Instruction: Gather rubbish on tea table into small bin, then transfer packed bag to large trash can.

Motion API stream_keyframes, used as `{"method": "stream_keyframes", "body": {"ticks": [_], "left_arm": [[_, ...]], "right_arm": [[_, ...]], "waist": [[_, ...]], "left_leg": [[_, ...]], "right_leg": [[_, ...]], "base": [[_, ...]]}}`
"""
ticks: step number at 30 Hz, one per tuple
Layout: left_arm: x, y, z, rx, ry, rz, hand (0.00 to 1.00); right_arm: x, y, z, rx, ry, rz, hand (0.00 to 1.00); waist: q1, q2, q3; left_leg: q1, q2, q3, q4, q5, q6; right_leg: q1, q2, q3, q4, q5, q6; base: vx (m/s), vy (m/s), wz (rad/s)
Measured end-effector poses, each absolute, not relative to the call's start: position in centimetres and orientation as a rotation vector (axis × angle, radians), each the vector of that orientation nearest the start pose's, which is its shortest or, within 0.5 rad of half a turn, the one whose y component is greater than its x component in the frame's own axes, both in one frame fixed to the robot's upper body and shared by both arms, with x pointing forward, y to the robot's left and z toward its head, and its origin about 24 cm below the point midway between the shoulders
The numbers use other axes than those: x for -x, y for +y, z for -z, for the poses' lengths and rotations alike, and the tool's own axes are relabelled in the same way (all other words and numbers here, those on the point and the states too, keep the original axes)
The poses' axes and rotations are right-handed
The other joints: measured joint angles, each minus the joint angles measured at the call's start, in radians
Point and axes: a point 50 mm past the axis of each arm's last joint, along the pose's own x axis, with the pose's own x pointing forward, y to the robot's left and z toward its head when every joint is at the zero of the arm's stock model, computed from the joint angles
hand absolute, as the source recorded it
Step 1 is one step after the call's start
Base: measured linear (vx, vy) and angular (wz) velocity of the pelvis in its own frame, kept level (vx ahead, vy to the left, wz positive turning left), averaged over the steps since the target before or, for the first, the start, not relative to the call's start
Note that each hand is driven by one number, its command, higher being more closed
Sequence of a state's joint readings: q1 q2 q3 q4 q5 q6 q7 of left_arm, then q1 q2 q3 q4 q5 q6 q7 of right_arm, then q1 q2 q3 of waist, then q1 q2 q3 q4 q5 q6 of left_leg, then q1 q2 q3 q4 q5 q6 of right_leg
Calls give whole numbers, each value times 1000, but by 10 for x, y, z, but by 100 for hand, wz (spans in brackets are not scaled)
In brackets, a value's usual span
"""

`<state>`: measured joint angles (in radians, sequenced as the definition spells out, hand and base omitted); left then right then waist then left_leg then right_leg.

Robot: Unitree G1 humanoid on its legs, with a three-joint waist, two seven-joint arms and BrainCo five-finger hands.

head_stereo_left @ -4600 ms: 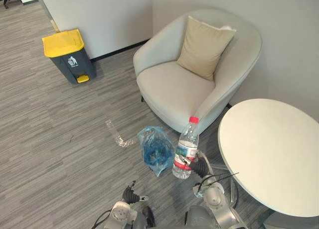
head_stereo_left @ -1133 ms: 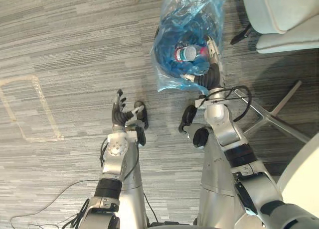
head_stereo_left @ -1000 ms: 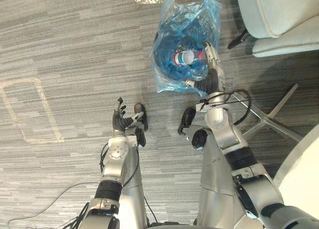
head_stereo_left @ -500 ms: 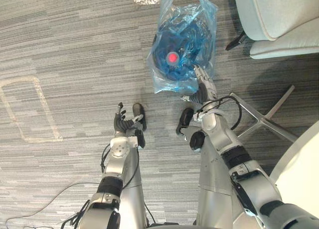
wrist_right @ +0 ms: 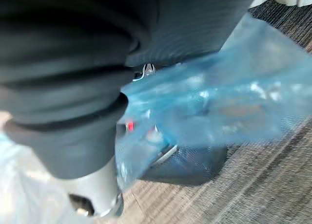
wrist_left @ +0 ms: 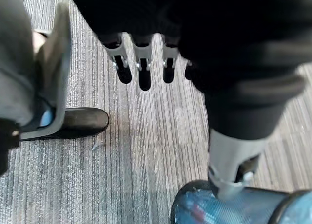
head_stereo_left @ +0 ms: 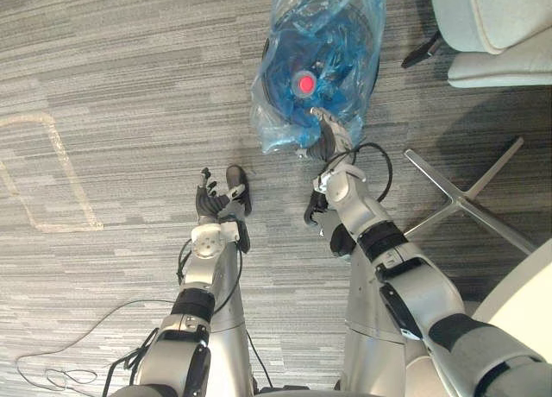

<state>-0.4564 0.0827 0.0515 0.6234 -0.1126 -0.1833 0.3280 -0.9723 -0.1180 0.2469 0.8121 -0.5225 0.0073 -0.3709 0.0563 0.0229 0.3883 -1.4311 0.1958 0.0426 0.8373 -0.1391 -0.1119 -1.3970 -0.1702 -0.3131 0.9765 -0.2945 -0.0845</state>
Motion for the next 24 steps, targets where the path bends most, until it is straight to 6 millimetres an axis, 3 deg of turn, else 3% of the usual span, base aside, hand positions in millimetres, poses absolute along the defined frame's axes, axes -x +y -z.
{"method": "stream_keyframes", "body": {"ticks": [12, 24], "left_arm": [[-331, 172, -44, 37, 2, -312, 0], [-311, 167, -12, -9, 123, -289, 0]], "right_arm": [[-385, -82, -172, 710, -422, 98, 100], [-355, -90, -138, 615, -410, 84, 100]], "waist": [[3, 0, 0], [0, -19, -14]], "left_leg": [[1, 6, 0, 7, 6, 5], [160, 38, 11, -30, 5, 8]], "right_leg": [[10, 5, 0, -6, -7, 10], [183, 46, -7, -88, 16, -17]], "base": [[17, -26, -1], [21, -5, -10]]}}
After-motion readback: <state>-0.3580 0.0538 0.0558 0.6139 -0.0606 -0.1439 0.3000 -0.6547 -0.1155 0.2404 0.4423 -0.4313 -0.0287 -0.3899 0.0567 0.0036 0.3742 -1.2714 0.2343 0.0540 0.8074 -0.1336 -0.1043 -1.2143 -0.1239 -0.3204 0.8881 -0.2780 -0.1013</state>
